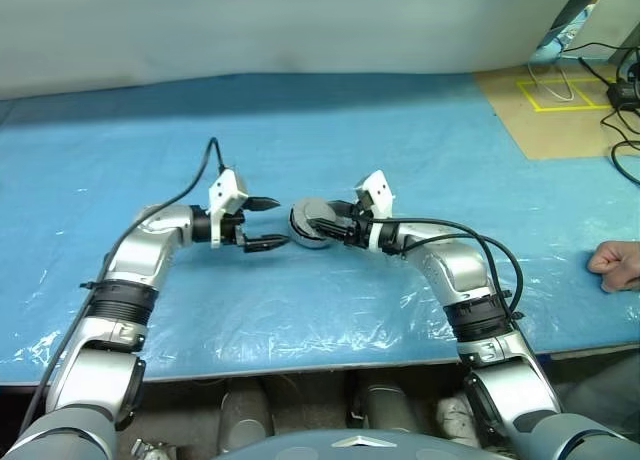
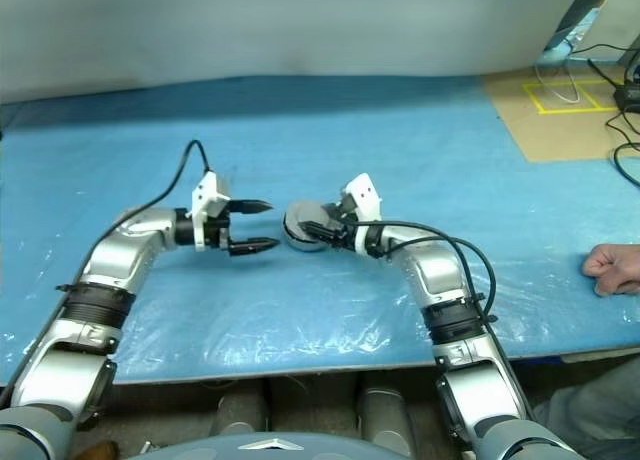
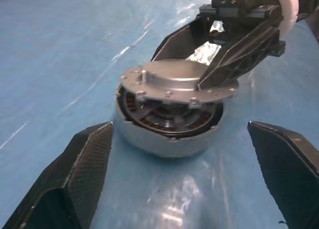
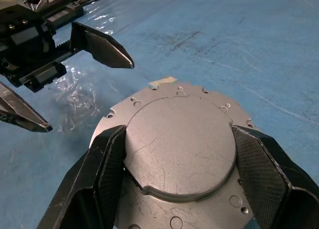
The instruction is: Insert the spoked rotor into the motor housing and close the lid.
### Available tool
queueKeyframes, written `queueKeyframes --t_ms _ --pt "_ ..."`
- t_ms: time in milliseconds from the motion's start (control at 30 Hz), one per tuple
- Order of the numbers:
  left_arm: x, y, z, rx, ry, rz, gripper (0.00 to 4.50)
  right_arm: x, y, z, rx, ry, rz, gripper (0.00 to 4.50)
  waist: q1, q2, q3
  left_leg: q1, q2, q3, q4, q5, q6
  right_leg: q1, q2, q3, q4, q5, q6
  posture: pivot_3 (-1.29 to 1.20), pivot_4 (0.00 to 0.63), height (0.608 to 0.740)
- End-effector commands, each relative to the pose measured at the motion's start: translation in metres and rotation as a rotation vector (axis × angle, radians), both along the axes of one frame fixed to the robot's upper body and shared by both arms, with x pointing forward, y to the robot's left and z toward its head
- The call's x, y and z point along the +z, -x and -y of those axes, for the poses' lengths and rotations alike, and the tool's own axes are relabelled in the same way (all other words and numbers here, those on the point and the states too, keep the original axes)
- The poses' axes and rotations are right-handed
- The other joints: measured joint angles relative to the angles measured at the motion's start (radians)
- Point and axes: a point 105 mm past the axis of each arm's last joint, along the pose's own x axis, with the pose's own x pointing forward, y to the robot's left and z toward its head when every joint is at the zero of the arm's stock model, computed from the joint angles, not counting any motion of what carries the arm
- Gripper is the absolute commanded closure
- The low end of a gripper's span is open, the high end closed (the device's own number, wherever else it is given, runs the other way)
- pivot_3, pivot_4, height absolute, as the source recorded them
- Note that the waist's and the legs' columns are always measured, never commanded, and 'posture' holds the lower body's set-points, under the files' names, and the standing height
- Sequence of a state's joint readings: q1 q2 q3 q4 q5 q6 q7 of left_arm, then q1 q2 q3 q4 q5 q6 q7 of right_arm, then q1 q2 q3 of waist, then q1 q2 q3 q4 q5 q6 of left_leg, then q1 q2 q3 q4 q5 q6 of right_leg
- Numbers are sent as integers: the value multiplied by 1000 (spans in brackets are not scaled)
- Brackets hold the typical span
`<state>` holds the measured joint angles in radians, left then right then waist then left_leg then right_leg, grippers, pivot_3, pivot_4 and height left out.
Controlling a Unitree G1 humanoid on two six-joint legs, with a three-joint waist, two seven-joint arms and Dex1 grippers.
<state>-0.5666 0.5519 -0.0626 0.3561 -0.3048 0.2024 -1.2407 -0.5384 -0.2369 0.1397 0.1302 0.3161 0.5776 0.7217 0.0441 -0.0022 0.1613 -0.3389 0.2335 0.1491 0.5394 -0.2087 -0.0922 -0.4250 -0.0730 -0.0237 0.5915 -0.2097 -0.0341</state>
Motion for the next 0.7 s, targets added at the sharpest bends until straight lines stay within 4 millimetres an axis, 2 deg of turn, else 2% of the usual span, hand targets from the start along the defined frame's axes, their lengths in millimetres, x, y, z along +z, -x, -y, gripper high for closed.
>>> queueKeyframes --t_ms 33,200,467,700 --pt "7 -5 -9 27 -4 33 0 23 -4 -7 22 -22 83 1530 0 0 0 0 0 0 1 0 0 0 0 0 0 0 0 0 150 740" --pt "4 -3 -6 21 -4 31 0 25 -2 -13 64 -13 85 1530 3 -1 0 -2 1 0 3 0 1 0 0 -1 1 0 0 0 150 740" --pt "0 1 0 6 1 26 0 4 -4 -6 68 60 48 1530 4 -1 0 -1 1 0 6 2 3 -2 0 -1 11 -1 -1 0 150 740" --pt "1 -1 2 3 1 29 0 -4 -5 -5 57 76 34 1530 4 -1 0 -1 2 0 10 0 0 -2 -1 0 15 -1 -2 0 150 740"
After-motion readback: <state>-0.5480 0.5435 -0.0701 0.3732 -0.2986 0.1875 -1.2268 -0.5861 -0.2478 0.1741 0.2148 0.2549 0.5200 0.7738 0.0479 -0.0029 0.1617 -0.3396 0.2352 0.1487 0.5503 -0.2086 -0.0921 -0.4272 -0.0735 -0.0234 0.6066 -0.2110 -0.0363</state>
